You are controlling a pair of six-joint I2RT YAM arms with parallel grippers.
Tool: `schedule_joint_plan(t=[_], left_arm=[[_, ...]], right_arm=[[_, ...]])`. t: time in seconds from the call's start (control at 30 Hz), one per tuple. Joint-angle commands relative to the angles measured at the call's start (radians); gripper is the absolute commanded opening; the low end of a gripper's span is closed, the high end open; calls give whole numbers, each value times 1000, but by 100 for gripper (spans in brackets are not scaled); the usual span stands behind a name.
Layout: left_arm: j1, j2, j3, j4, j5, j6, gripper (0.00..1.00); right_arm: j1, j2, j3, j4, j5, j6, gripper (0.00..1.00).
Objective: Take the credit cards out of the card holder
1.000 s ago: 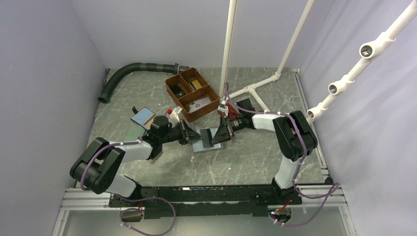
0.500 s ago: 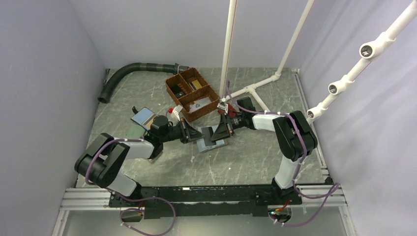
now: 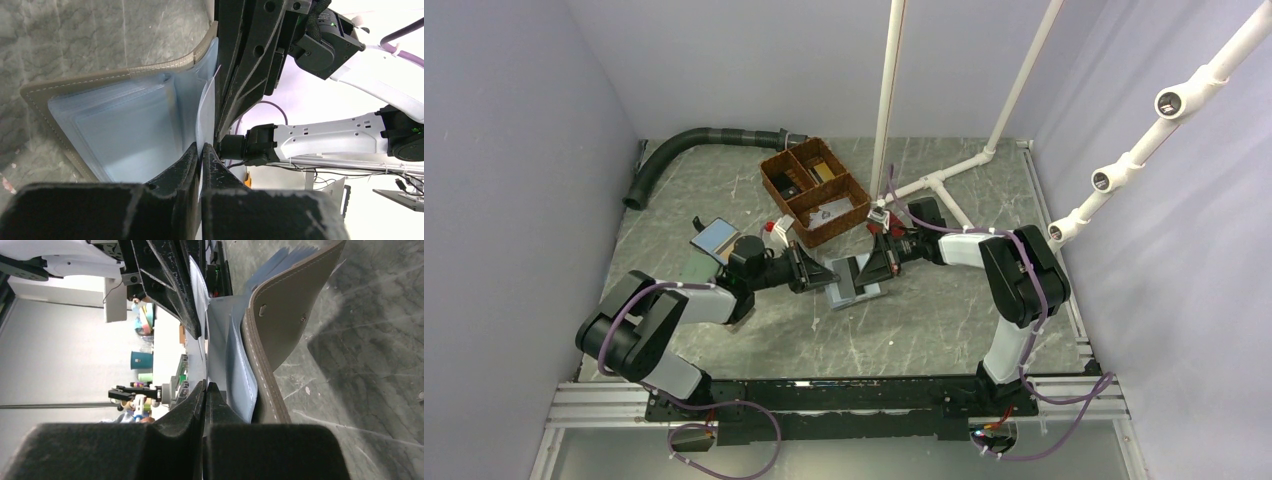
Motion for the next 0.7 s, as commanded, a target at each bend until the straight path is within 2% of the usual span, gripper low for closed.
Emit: schedule_joint_plan(t=[0.0, 0.37, 0.5, 0.67], left_arm=[[15, -16, -13, 50, 41, -22, 10], [50, -1, -53, -29, 51, 31, 1], [60, 8, -38, -144, 39, 80, 0], [62, -27, 17, -423, -37, 168, 2]], right_arm=[[-8, 8, 4, -14, 7, -69, 0], [-16, 53, 33, -198, 90, -247, 0], [-17, 37, 39, -265, 146, -325, 0], [-18, -19, 49, -345, 194, -430, 0]])
